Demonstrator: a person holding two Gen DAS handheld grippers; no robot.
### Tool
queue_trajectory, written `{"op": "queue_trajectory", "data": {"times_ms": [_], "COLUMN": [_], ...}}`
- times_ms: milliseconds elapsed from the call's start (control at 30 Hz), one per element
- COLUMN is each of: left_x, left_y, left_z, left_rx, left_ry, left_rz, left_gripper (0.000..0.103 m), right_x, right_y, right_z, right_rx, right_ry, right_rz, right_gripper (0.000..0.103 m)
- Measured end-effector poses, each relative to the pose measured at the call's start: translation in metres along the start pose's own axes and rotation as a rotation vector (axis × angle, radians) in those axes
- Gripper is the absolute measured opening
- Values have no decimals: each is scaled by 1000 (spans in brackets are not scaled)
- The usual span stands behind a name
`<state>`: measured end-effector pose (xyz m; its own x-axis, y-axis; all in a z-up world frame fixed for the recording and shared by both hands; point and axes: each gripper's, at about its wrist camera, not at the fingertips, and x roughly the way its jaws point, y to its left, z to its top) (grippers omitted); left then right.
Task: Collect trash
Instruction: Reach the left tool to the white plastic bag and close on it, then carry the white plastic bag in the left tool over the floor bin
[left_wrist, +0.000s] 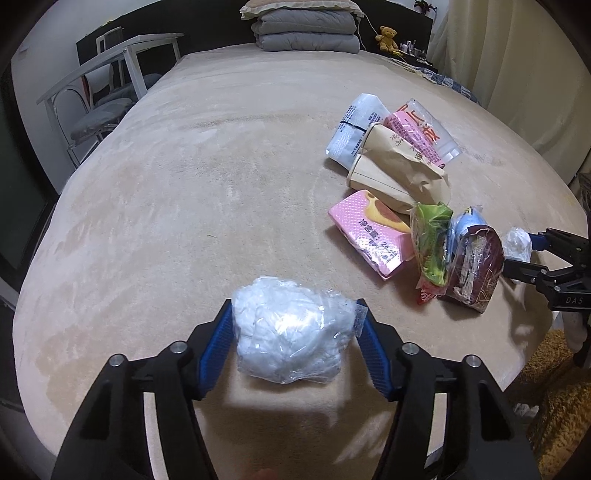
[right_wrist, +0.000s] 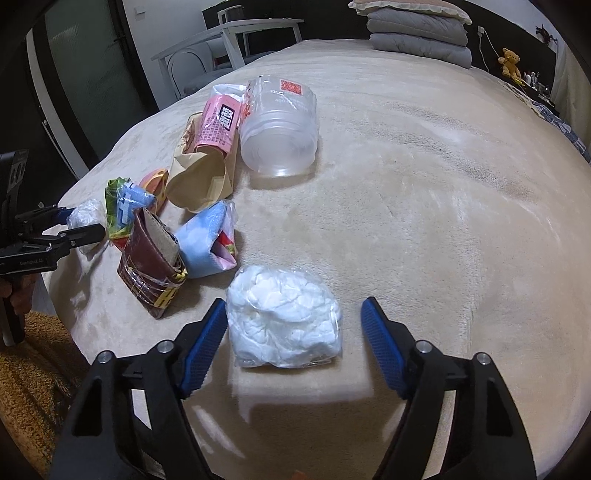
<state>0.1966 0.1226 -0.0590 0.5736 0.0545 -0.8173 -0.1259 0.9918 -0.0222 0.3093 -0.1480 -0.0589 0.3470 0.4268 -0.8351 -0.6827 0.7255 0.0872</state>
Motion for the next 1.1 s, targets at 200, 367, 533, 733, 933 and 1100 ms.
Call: {"op": "queue_trajectory", "data": {"times_ms": [200,367,533,733,933,1100], "left_x": [-3,-9,-22,-39,-57,-68], "left_y": [-7,-15,-23,-30,-44,-58], "left_z": [-3,-9,-16,-23,-33,-50], "left_rx": [-7,-10,-32,-72,-75,-80], "left_ry": [-7,-19,-55,-103,-159,-184], "left_rz": [-2,-13,-44,-83,-128,-153], "left_gripper": [54,54,54,54,54,54], "right_x": [-1,-6,-18,-33,-49,-62], "right_y": [7,11,11,13,28,37], "right_z": [-4,-5,-9,-17,-29,-44], "right_rx": [-24,-5,27,63,61,49], "right_ry": [-14,-37,-73,-97,-138,-183], "right_rz": [-19,-11,-4,29,29,27], "right_gripper": [55,54,54,55,54,55]}}
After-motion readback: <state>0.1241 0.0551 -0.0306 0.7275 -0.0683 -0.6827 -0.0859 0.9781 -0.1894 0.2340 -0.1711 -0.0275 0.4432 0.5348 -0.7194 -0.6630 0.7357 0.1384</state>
